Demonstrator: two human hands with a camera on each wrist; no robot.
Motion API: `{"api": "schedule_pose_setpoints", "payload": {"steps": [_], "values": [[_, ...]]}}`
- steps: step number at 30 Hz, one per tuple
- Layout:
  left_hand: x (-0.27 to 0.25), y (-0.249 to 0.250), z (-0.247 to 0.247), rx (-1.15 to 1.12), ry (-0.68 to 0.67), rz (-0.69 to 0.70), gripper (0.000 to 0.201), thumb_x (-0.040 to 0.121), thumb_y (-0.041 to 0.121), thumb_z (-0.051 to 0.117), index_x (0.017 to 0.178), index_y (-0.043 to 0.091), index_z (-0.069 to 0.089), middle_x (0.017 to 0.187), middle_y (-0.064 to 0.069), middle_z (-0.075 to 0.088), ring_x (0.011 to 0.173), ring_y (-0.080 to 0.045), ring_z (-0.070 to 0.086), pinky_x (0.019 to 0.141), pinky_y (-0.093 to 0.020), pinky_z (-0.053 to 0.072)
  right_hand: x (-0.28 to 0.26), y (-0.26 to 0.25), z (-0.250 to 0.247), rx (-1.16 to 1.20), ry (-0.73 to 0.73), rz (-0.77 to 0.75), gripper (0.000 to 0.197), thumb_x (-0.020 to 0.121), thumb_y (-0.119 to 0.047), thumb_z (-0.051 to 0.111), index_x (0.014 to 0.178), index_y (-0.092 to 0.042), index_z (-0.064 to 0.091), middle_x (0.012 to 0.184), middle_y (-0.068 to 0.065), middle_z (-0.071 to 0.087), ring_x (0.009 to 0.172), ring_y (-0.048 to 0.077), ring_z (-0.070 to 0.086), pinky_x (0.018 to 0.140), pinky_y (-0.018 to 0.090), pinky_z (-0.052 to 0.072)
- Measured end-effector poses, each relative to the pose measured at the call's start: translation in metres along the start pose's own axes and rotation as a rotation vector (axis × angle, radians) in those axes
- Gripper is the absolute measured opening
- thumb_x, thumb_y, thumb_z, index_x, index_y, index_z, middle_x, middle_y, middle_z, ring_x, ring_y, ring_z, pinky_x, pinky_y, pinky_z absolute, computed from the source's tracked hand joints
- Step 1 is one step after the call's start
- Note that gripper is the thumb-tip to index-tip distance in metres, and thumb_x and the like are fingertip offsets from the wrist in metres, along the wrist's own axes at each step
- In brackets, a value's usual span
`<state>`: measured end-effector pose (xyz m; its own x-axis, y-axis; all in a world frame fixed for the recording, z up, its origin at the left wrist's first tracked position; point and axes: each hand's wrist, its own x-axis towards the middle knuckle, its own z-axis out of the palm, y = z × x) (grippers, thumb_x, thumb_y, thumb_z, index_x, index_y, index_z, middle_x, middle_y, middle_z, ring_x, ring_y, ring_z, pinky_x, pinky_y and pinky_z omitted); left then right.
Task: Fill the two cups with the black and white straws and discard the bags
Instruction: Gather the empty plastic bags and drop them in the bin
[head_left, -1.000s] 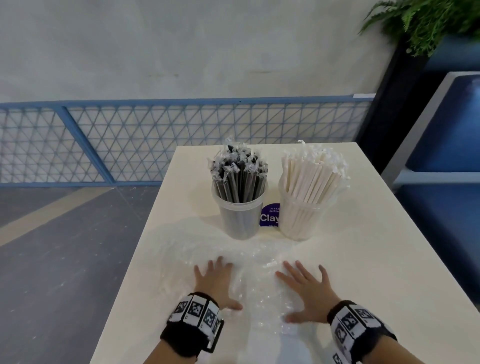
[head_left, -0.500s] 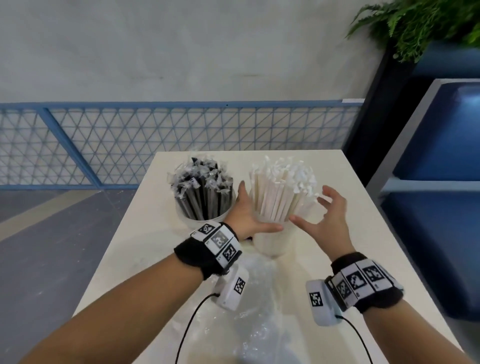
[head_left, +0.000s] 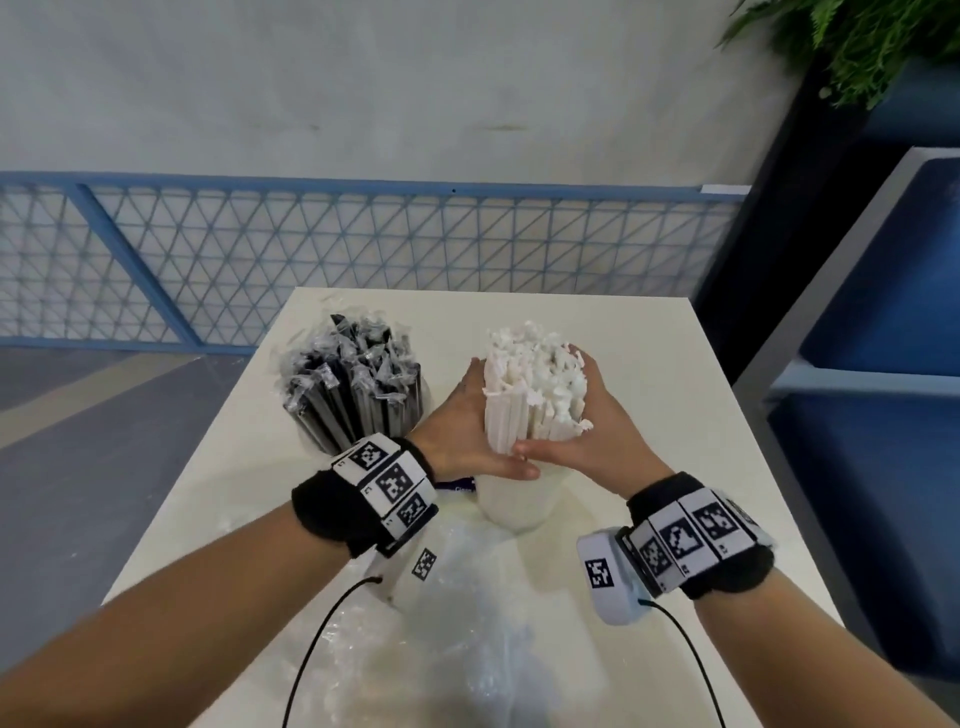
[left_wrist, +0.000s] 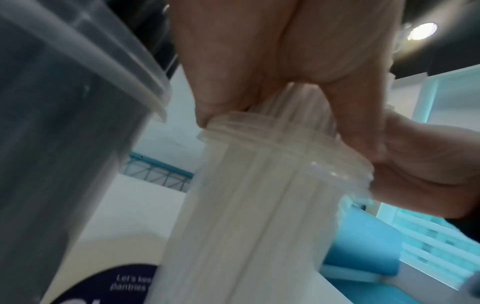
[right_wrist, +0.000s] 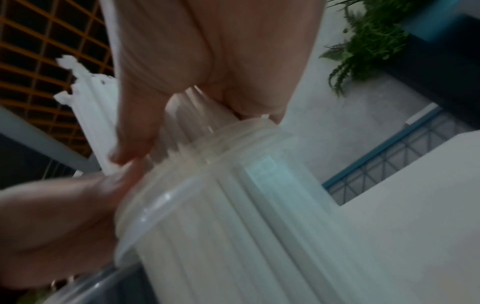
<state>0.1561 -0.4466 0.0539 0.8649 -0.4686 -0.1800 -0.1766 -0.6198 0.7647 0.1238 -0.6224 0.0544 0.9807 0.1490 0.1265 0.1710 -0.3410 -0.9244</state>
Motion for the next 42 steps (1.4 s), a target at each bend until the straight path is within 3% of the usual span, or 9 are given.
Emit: {"api": "schedule_pose_setpoints", "payload": {"steps": [3,6,11,17,21,24,29,35,42], "values": [[-0.001,0.003,-0.001,-0.197,0.073,0.042,0.094,0.059,0.037,0.082,0.133,0.000,0.037,0.127,-0.004,0.057,0.116,-0.010,0.055,0.095,-0.011,0.044,-0.001,-0.005,0.001,0.041,0.103,-0.037,0.079,0.064,-0.017,0.083,0.123,-0.031,0.032,0.112,-0.021,0.053,0.099,-0.017,0.052,0.084,0.006,0.043],[-0.001,0.013,-0.004,-0.263,0.150,0.073,0.094,0.056,0.048,0.077,0.134,0.012,0.038,0.122,0.003,0.062,0.114,-0.008,0.058,0.101,-0.032,0.046,-0.001,-0.016,0.000,0.105,0.184,-0.073,0.062,0.070,-0.018,0.078,0.117,-0.024,0.037,0.101,-0.017,0.057,0.092,-0.013,0.057,0.085,0.015,0.048],[-0.006,0.041,-0.020,-0.382,0.261,0.186,0.086,0.060,0.030,0.080,0.133,0.014,0.038,0.123,0.002,0.060,0.113,-0.008,0.056,0.096,-0.023,0.044,0.001,-0.044,-0.012,0.204,0.226,-0.196,0.060,0.072,-0.022,0.073,0.120,-0.014,0.038,0.105,-0.013,0.055,0.099,-0.006,0.057,0.089,0.020,0.048],[-0.019,0.031,-0.022,-0.361,0.250,0.211,0.116,0.046,0.037,0.090,0.140,0.020,0.024,0.137,0.004,0.044,0.125,-0.008,0.045,0.103,-0.018,0.037,-0.005,-0.031,-0.020,0.037,0.071,-0.166,0.116,0.055,-0.046,0.081,0.144,-0.028,0.008,0.147,-0.005,0.022,0.137,0.006,0.025,0.113,0.024,0.026],[-0.024,0.016,-0.016,-0.267,0.112,0.085,0.134,0.054,0.020,0.089,0.147,0.025,-0.008,0.142,0.012,0.026,0.133,-0.003,0.026,0.103,-0.014,0.025,-0.016,-0.015,-0.018,0.233,-0.049,0.039,0.129,0.051,-0.036,0.085,0.142,-0.045,-0.006,0.145,-0.011,0.022,0.131,-0.002,0.034,0.104,0.019,0.037],[-0.020,0.012,-0.010,-0.278,0.025,0.067,0.125,0.057,0.008,0.086,0.146,0.016,-0.001,0.135,0.011,0.041,0.127,-0.006,0.038,0.105,-0.016,0.031,-0.018,-0.014,-0.016,0.301,-0.193,0.042,0.135,0.050,-0.034,0.088,0.142,-0.043,-0.010,0.139,-0.022,0.030,0.122,-0.011,0.044,0.090,0.010,0.044],[-0.007,0.013,0.000,-0.247,0.037,0.081,0.107,0.039,0.039,0.086,0.132,0.019,0.036,0.117,0.018,0.058,0.121,-0.012,0.051,0.110,-0.047,0.033,-0.013,-0.013,0.000,0.120,-0.065,-0.017,0.102,0.064,-0.016,0.083,0.139,-0.038,0.018,0.136,-0.017,0.042,0.123,-0.007,0.044,0.096,0.014,0.042],[-0.001,0.032,-0.002,-0.555,0.212,0.131,0.069,0.061,-0.007,0.080,0.122,0.000,0.047,0.120,-0.014,0.063,0.109,-0.017,0.062,0.088,-0.020,0.052,-0.006,-0.025,-0.004,0.090,0.252,-0.135,0.047,0.071,-0.028,0.072,0.112,-0.021,0.049,0.108,-0.005,0.060,0.105,0.007,0.057,0.088,0.026,0.048],[0.000,0.040,-0.010,-0.651,0.276,0.205,0.079,0.053,0.003,0.085,0.121,0.002,0.044,0.120,-0.019,0.060,0.113,-0.029,0.059,0.094,-0.039,0.051,0.004,-0.038,-0.008,0.076,0.246,-0.229,0.038,0.078,-0.017,0.070,0.110,-0.022,0.050,0.109,-0.008,0.059,0.105,0.005,0.056,0.089,0.019,0.047]]}}
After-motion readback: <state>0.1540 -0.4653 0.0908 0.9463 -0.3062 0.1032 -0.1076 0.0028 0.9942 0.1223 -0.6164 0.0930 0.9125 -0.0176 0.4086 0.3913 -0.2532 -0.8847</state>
